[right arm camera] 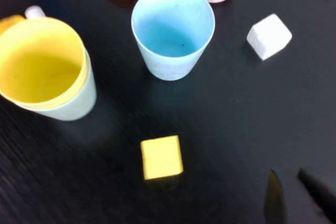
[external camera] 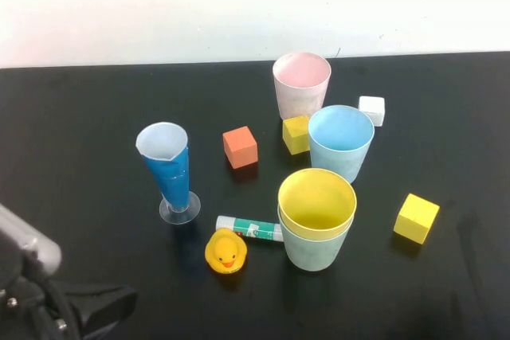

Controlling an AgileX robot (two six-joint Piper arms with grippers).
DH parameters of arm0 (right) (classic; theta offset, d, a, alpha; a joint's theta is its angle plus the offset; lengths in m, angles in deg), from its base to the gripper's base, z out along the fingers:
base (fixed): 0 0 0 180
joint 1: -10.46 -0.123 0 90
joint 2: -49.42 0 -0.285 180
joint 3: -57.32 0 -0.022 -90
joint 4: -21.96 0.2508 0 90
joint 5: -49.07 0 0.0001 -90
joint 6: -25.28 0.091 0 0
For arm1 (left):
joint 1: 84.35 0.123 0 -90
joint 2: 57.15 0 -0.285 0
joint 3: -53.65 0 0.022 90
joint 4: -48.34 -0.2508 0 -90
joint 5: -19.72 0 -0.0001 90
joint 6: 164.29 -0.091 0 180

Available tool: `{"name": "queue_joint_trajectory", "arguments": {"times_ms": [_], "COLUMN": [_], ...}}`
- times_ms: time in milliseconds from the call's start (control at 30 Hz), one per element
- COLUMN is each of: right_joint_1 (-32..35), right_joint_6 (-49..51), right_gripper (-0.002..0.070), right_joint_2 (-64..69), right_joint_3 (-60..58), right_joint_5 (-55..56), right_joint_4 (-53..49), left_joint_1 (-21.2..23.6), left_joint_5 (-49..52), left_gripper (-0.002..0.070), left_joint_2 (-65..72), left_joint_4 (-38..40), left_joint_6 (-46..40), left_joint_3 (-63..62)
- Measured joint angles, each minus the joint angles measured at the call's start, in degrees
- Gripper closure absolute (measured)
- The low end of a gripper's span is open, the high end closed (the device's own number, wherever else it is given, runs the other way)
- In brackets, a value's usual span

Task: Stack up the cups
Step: Pick up the pink cup

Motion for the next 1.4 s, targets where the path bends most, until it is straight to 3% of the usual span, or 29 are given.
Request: {"name": "queue_joint_trajectory", "arguments": {"times_ms": [300,600,733,867,967,1133,1300,1400], "right_joint_1": [-10.06,-14.58,-14.80,-14.80,-14.80,-14.80,-14.80,-14.80], "right_joint_6": [-0.25,-0.25,-0.28,1.35,3.41,4.41,4.64,4.64], "right_gripper": [0.0646,0.0629,0.0465,0.0218,0.0148,0.0171,0.0277,0.0382], "right_joint_2": [16.82,30.84,35.22,39.05,41.42,45.45,49.44,50.66], "right_joint_3": [19.01,29.36,31.88,33.00,33.11,33.34,33.44,33.44], "right_joint_5": [-2.80,1.50,6.91,14.32,19.08,23.01,24.49,24.49], "right_joint_4": [-5.52,-5.14,-2.38,-0.39,-0.13,-0.14,-0.14,-0.03], "left_joint_1": [0.00,0.00,0.00,0.00,0.00,0.00,0.00,0.00], "left_joint_5": [-0.34,-0.12,0.41,1.45,2.16,2.41,2.54,2.57], "left_gripper": [0.0673,0.0673,0.0673,0.0673,0.0673,0.0673,0.0673,0.0673], "left_joint_2": [-0.76,-0.76,-0.76,-0.76,-0.76,-0.76,-0.76,-0.76], "left_joint_4": [0.00,0.13,0.13,0.13,0.13,0.13,0.02,0.02], "left_joint_6": [0.09,0.13,0.22,0.22,0.49,0.49,0.49,0.49], "left_joint_3": [0.08,0.08,0.08,0.08,0.08,0.08,0.08,0.08]}}
